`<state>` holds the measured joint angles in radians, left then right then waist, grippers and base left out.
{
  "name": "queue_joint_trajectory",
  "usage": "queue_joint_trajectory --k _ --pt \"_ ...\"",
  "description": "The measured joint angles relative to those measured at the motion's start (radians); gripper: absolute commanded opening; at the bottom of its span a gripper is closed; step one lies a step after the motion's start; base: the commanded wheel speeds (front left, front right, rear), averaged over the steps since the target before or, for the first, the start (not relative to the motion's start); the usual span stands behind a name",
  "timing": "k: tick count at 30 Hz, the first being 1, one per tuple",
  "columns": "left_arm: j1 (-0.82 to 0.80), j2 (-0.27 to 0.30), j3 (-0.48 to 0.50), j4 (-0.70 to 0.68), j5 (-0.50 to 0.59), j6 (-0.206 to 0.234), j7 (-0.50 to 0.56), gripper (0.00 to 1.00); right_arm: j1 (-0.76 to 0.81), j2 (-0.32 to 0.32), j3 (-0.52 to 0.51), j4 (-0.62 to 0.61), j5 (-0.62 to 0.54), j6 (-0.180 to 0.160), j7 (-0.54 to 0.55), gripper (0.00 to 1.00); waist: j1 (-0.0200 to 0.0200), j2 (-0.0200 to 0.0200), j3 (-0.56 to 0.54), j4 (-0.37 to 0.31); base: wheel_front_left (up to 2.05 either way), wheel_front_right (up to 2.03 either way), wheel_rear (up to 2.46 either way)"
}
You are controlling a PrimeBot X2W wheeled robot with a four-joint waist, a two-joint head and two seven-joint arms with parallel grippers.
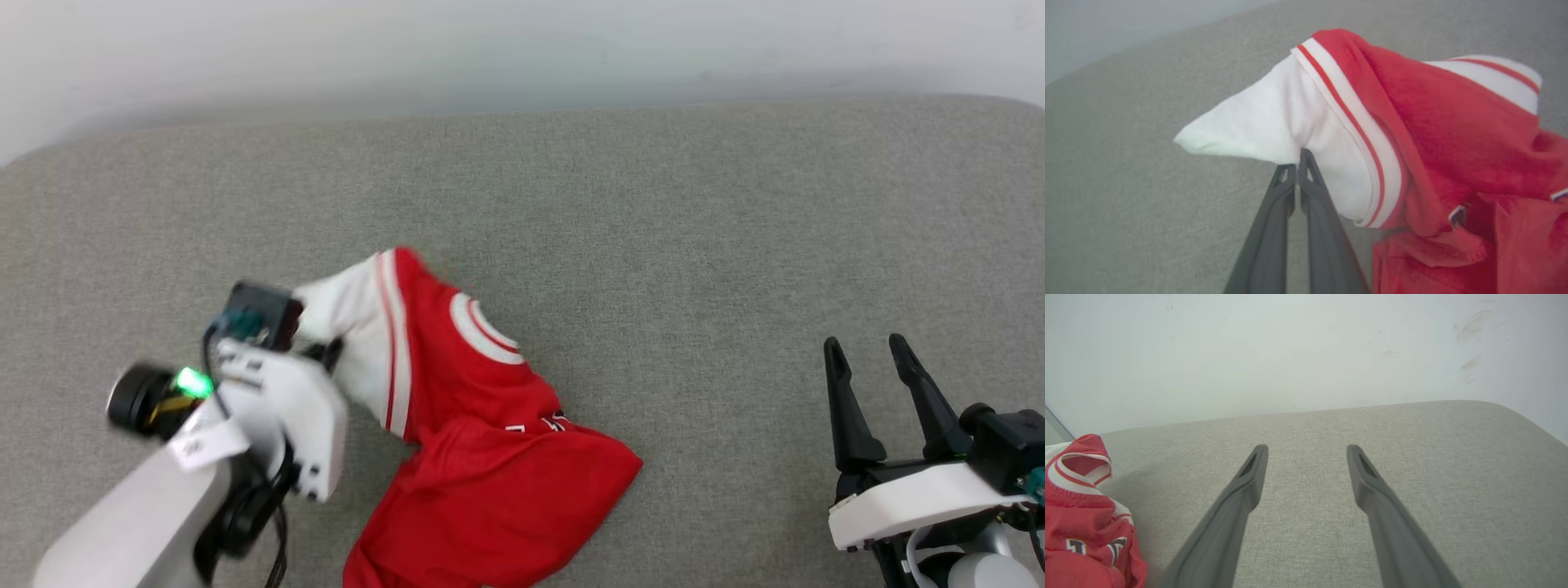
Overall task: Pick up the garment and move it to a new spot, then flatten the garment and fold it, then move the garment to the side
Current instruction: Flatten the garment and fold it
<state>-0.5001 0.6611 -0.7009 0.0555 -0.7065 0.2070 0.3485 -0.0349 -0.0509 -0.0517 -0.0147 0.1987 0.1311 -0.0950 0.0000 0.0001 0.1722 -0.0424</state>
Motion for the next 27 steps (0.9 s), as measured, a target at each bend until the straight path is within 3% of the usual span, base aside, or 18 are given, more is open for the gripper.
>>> queue_joint_trajectory --k 4,7,12,16,17,18,19,27 --pt "0.168 0.033 0.058 -0.029 -0.081 0.091 -0.029 0.0 0.01 0.0 -0.003 -0.004 0.0 0.0 0.004 1.0 0.0 0.0 -0.013 0.004 0.0 0.0 0.0" --pt "0.285 0.035 0.088 -0.031 -0.141 0.132 -0.055 0.0 0.02 0.0 -0.004 -0.006 0.0 0.0 0.01 1.0 0.0 0.0 -0.024 0.007 0.0 0.0 0.0" --pt "0.419 0.007 0.101 0.007 -0.216 0.145 -0.09 0.0 0.024 0.0 -0.003 -0.014 -0.003 0.0 0.023 1.0 -0.0001 -0.0001 -0.036 0.012 0.0 0.0 0.0" --pt "0.442 -0.029 0.1 0.043 -0.238 0.12 -0.126 0.0 0.028 0.0 -0.005 -0.023 -0.005 0.0 0.03 1.0 0.0 0.0 -0.042 0.015 0.0 0.0 0.0" --pt "0.442 -0.041 0.102 0.048 -0.24 0.117 -0.141 0.31 0.031 0.0 -0.005 -0.025 -0.005 0.0 0.031 1.0 0.0 0.0 -0.044 0.016 0.0 0.0 0.0" --pt "0.442 -0.051 0.102 0.052 -0.24 0.111 -0.154 0.87 0.035 0.0 -0.005 -0.026 -0.005 0.0 0.034 1.0 0.0 0.0 -0.046 0.017 0.0 0.0 0.0" --pt "0.441 -0.06 0.102 0.055 -0.235 0.105 -0.172 1.0 0.036 0.0 -0.007 -0.028 -0.006 0.0 0.035 1.0 0.0 -0.0001 -0.05 0.018 0.0 0.0 0.0" --pt "0.402 -0.116 0.139 0.043 -0.158 0.092 -0.399 1.0 0.06 0.0 -0.02 -0.042 -0.014 0.0 0.062 1.0 0.0 0.0 -0.094 0.022 0.0 0.0 0.0"
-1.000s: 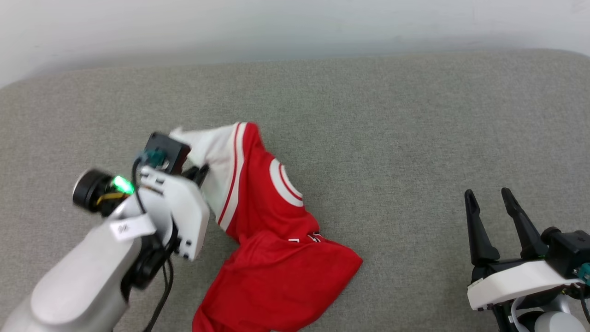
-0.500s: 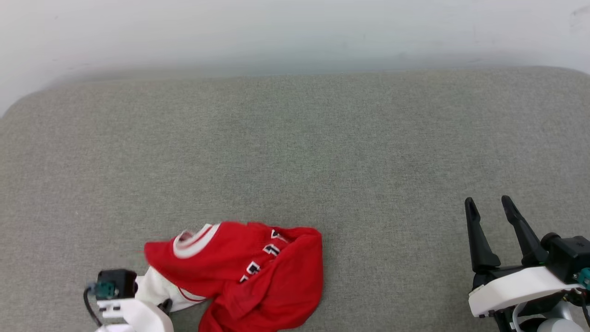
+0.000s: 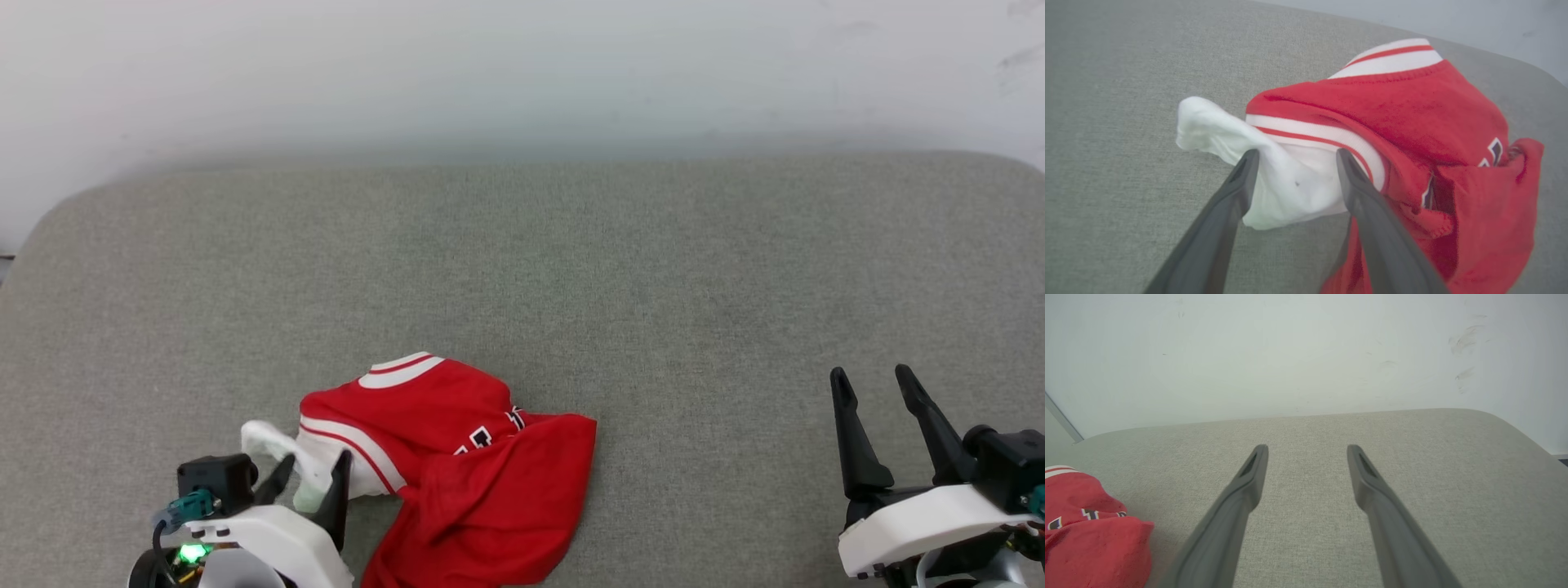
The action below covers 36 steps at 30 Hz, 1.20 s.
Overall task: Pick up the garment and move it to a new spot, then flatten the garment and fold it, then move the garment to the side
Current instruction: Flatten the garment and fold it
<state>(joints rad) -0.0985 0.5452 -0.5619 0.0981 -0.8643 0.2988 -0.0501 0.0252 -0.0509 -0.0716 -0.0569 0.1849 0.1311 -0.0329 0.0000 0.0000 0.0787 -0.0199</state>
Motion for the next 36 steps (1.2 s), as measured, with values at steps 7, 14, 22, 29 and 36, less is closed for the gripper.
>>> queue_joint_trajectory --k 7,14,22,29,36 --pt "-0.009 -0.025 0.022 -0.044 0.071 0.014 -0.15 1.0 0.02 0.0 -0.017 -0.011 0.001 0.0 0.028 1.0 -0.0001 0.0001 -0.037 0.003 0.0 0.0 0.0" --pt "-0.005 -0.047 0.059 -0.115 0.124 0.038 -0.2 1.0 0.022 0.0 -0.021 -0.014 0.012 0.0 0.079 1.0 0.0 0.0001 -0.047 0.017 0.0 0.0 0.0" --pt "0.014 -0.054 0.07 -0.169 0.165 0.055 -0.208 1.0 0.017 -0.001 0.1 0.035 0.034 0.0 0.325 1.0 0.0 0.0 -0.041 0.051 0.0 0.0 0.0" --pt "0.013 -0.075 0.069 -0.165 0.166 0.053 -0.209 1.0 -0.034 -0.093 0.255 0.024 0.125 0.0 0.538 1.0 0.0 0.0 -0.025 0.111 0.0 0.0 0.0" --pt "-0.004 -0.099 0.071 -0.156 0.174 0.035 -0.21 1.0 -0.187 -0.196 0.429 0.009 0.18 0.0 0.605 1.0 0.0 0.0 0.011 0.172 0.0 0.0 0.0"
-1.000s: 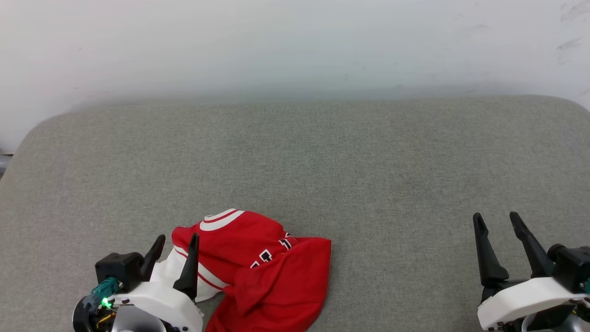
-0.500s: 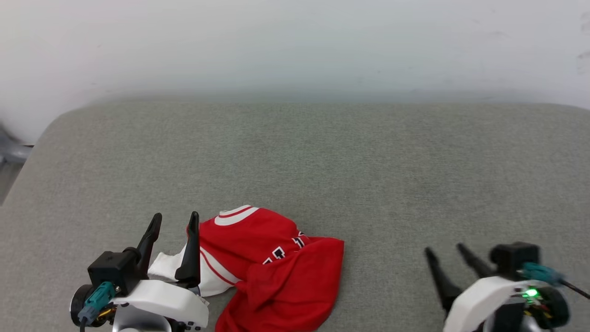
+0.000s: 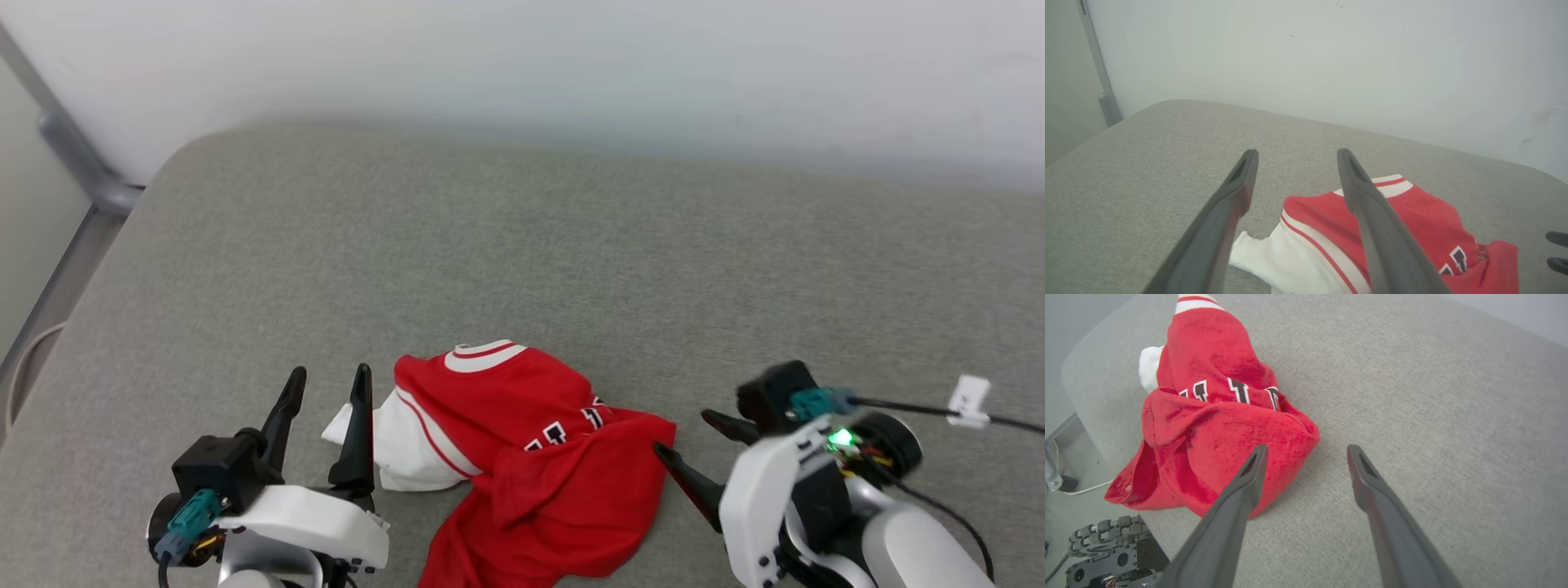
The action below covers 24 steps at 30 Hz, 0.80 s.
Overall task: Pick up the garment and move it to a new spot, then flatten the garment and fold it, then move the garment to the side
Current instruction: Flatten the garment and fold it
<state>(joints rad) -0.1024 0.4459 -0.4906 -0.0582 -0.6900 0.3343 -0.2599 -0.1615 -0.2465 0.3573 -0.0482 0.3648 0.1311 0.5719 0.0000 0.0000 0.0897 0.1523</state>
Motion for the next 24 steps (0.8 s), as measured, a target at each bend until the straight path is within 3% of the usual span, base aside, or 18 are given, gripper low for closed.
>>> queue_joint_trajectory --k 14,15,16,17,24 --pt "-0.034 -0.06 0.025 0.05 0.021 -0.05 -0.001 1.0 -0.259 -0.163 0.354 0.119 0.18 0.0 0.109 1.0 0.0002 0.0 0.086 0.078 0.0 0.0 0.0" --pt "-0.036 -0.064 0.029 0.052 0.025 -0.053 -0.001 1.0 -0.263 -0.166 0.364 0.124 0.2 0.0 0.113 0.81 0.0002 0.0001 0.089 0.08 0.0 0.0 0.0" --pt "-0.037 -0.069 0.035 0.054 0.027 -0.055 -0.001 1.0 -0.271 -0.17 0.373 0.128 0.212 0.0 0.116 0.36 0.0002 0.0 0.091 0.081 0.0 0.0 0.0" --pt "-0.037 -0.072 0.04 0.056 0.027 -0.059 -0.001 1.0 -0.28 -0.174 0.38 0.129 0.219 0.0 0.115 0.0 0.0002 0.0 0.093 0.08 0.0 0.0 0.0" --pt "-0.029 -0.079 0.065 0.065 0.044 -0.07 -0.002 1.0 -0.327 -0.199 0.346 0.106 0.221 0.0 0.052 0.0 0.0001 0.0 0.085 0.052 0.0 0.0 0.0"
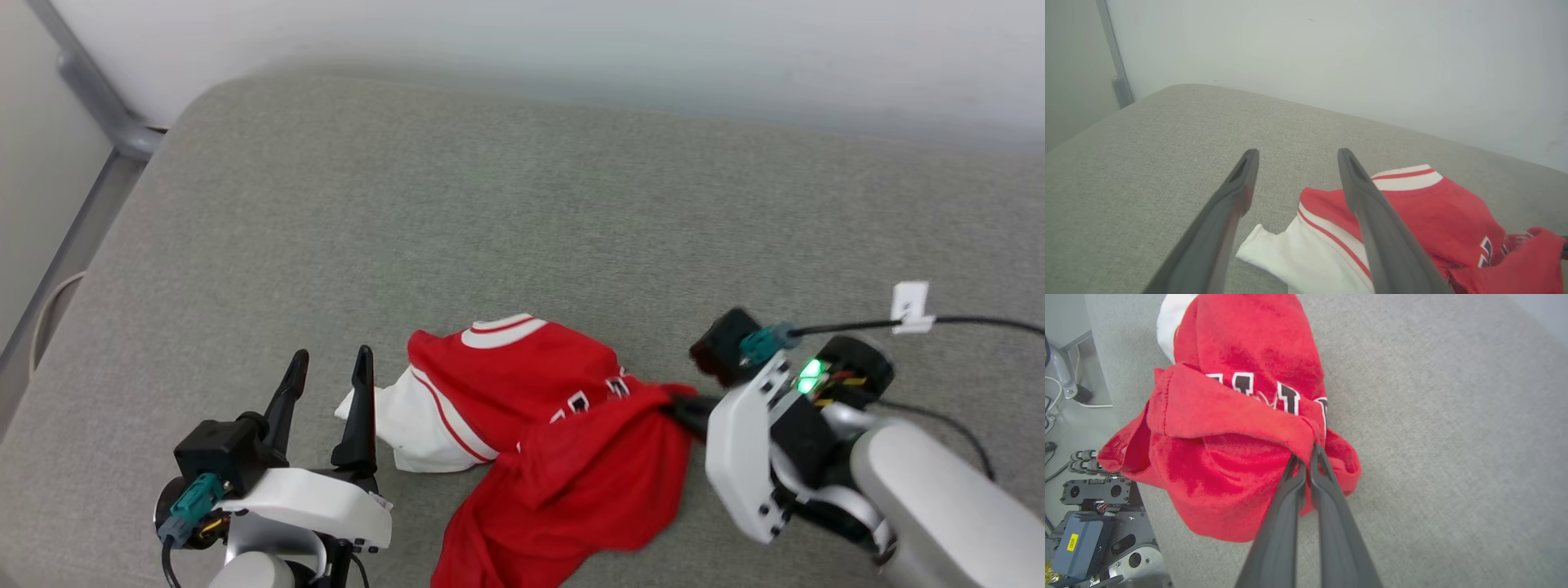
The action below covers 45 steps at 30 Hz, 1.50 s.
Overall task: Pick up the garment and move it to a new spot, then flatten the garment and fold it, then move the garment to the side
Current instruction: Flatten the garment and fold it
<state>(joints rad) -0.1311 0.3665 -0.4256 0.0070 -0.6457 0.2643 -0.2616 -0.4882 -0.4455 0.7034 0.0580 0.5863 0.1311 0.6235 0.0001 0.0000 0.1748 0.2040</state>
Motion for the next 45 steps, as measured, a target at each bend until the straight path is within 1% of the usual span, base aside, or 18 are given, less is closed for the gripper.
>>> queue_joint_trajectory --k 5,8,12,14,17,19,21,23,26,28,30,31,32,41,45 --pt "0.004 0.001 0.004 0.003 0.008 -0.006 0.0 1.0 -0.008 -0.018 -0.092 -0.046 -0.045 0.0 -0.043 0.0 0.0 0.0 -0.019 -0.036 0.0 0.0 0.0" --pt "0.005 0.002 0.004 0.005 0.008 -0.006 -0.001 1.0 0.02 -0.022 -0.176 -0.085 -0.078 0.0 -0.05 0.0 0.0 0.0 -0.03 -0.059 0.0 0.0 0.0" --pt "0.018 0.001 0.003 0.005 0.008 -0.003 -0.001 1.0 0.153 -0.017 -0.329 -0.148 -0.128 0.0 -0.026 0.0 -0.0001 0.0 -0.049 -0.089 0.0 0.0 0.0" --pt "0.027 0.002 0.001 0.006 0.007 0.0 0.0 1.0 0.246 0.0 -0.417 -0.181 -0.151 0.0 -0.002 0.0 -0.0001 0.0 -0.059 -0.103 0.0 0.0 0.0" --pt "0.036 0.006 0.002 0.003 0.006 0.003 0.003 1.0 0.402 0.049 -0.534 -0.237 -0.187 0.0 0.033 0.0 -0.0001 0.0 -0.071 -0.124 0.0 0.0 0.0" --pt "0.042 0.008 0.0 0.003 0.006 0.004 0.005 1.0 0.507 0.097 -0.596 -0.271 -0.203 0.0 0.054 0.0 -0.0001 0.0 -0.078 -0.136 0.0 0.0 0.0" --pt "0.043 0.011 -0.001 0.003 0.006 0.004 0.01 1.0 0.611 0.155 -0.635 -0.291 -0.21 0.0 0.072 0.0 -0.0001 0.0 -0.086 -0.144 0.0 0.0 0.0" --pt "0.044 0.015 -0.002 0.005 0.0 0.004 0.013 1.0 0.705 0.219 -0.66 -0.299 -0.211 0.0 0.092 0.0 -0.0001 0.0 -0.094 -0.15 0.0 0.0 0.0" --pt "0.049 0.023 -0.004 0.008 -0.001 0.008 0.021 1.0 0.811 0.287 -0.672 -0.286 -0.213 0.0 0.104 0.0 -0.0002 0.0 -0.104 -0.159 0.0 0.0 0.0" --pt "0.055 0.028 -0.003 0.01 -0.001 0.009 0.026 1.0 0.848 0.321 -0.659 -0.262 -0.201 0.0 0.108 0.0 -0.0002 0.0 -0.108 -0.166 0.0 0.0 0.0" --pt "0.062 0.031 -0.005 0.013 -0.003 0.009 0.032 1.0 0.855 0.334 -0.642 -0.237 -0.186 0.0 0.091 0.0 -0.0002 0.0 -0.112 -0.173 0.0 0.0 0.0" --pt "0.063 0.032 -0.007 0.014 -0.004 0.01 0.035 1.0 0.853 0.337 -0.637 -0.229 -0.181 0.0 0.071 0.37 -0.0002 0.0 -0.114 -0.176 0.0 0.0 0.0" --pt "0.064 0.032 -0.008 0.015 -0.004 0.012 0.036 1.0 0.847 0.343 -0.639 -0.221 -0.175 0.0 0.045 1.0 -0.0002 0.0 -0.116 -0.178 0.0 0.0 0.0" --pt "0.076 0.039 -0.011 0.021 -0.011 0.017 0.048 1.0 0.757 0.365 -0.689 -0.245 -0.201 0.0 -0.239 1.0 -0.0002 0.0 -0.142 -0.191 0.0 0.0 0.0" --pt "0.084 0.04 -0.012 0.021 -0.015 0.021 0.049 1.0 0.734 0.377 -0.731 -0.244 -0.217 0.0 -0.332 1.0 -0.0002 0.0 -0.152 -0.192 0.0 0.0 0.0"
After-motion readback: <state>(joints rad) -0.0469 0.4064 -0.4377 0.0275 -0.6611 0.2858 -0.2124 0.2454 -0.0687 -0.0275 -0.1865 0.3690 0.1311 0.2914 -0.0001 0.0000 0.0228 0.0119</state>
